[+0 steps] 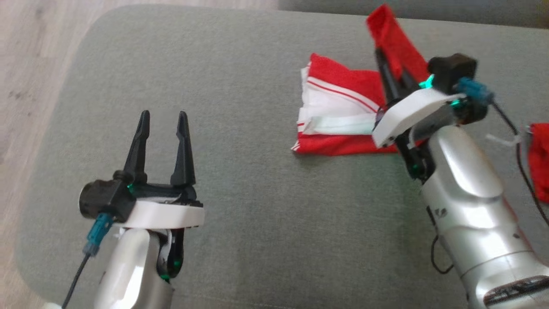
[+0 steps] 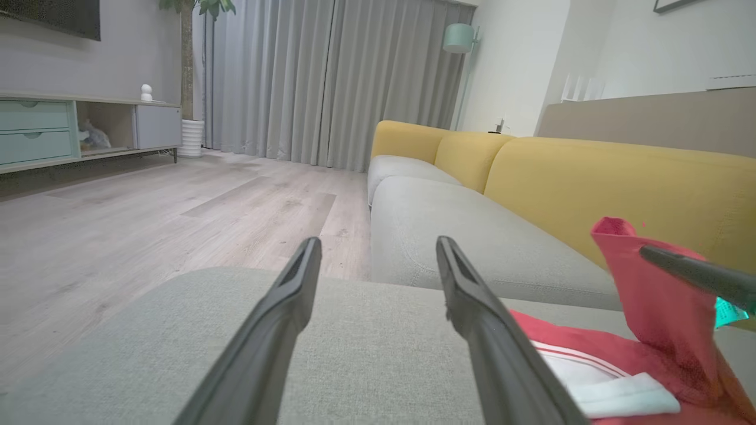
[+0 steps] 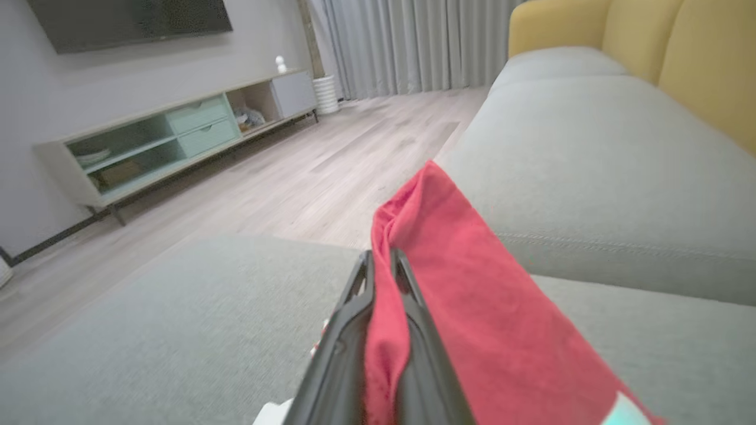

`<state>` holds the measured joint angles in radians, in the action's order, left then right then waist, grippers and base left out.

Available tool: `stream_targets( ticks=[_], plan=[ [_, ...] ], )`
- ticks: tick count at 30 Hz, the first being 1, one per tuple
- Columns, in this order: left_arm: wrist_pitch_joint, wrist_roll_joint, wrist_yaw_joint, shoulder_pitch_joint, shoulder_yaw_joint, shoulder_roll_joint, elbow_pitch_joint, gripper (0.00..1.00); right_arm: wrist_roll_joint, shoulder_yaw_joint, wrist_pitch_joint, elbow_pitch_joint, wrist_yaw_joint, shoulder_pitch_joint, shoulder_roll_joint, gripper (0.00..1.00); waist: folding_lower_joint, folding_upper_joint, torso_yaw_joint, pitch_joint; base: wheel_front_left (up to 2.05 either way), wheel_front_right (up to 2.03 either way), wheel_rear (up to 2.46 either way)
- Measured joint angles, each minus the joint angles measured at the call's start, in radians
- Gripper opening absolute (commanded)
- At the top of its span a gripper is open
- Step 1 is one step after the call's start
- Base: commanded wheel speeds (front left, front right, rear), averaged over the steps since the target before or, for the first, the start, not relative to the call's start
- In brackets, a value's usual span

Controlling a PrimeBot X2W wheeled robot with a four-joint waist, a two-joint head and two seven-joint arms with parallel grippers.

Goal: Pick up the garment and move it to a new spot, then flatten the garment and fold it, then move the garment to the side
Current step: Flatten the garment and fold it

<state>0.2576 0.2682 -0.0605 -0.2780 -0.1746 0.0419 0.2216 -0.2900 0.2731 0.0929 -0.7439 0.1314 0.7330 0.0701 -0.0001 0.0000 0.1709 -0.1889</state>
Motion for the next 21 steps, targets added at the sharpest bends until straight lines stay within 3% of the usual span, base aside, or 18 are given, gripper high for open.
stream_targets(
  ticks=[10, 11, 12, 19, 21],
  plan=[
    [0.0, 0.015, 0.014, -0.001, -0.04, 0.0, -0.002, 1.0, -0.018, 0.123, 0.0, -0.091, 0.0, -0.003, 0.001, 0.0, 0.0001, 0.0, 0.079, -0.041, 0.0, 0.0, 0.0],
    [0.0, 0.017, 0.014, -0.001, -0.046, 0.0, -0.002, 1.0, -0.022, 0.128, 0.001, -0.102, 0.0, -0.003, 0.001, 0.09, 0.0001, 0.0, 0.086, -0.045, 0.0, 0.0, 0.0],
    [0.0, 0.022, 0.015, -0.001, -0.049, 0.0, -0.001, 1.0, -0.034, 0.136, 0.008, -0.111, 0.0, -0.004, 0.001, 1.0, 0.0001, 0.0, 0.093, -0.048, 0.0, 0.0, 0.0],
    [0.0, 0.023, 0.018, -0.001, -0.049, 0.0, 0.006, 1.0, -0.205, 0.323, 0.075, -0.085, 0.0, -0.029, 0.0, 1.0, 0.0001, 0.0, 0.099, -0.038, 0.0, 0.0, 0.0],
    [0.0, 0.021, 0.017, 0.0, -0.041, 0.0, 0.023, 1.0, -0.227, 0.328, 0.122, -0.083, 0.0, -0.023, 0.0, 1.0, 0.0001, 0.0, 0.08, -0.026, 0.0, 0.0, 0.0]
  ],
)
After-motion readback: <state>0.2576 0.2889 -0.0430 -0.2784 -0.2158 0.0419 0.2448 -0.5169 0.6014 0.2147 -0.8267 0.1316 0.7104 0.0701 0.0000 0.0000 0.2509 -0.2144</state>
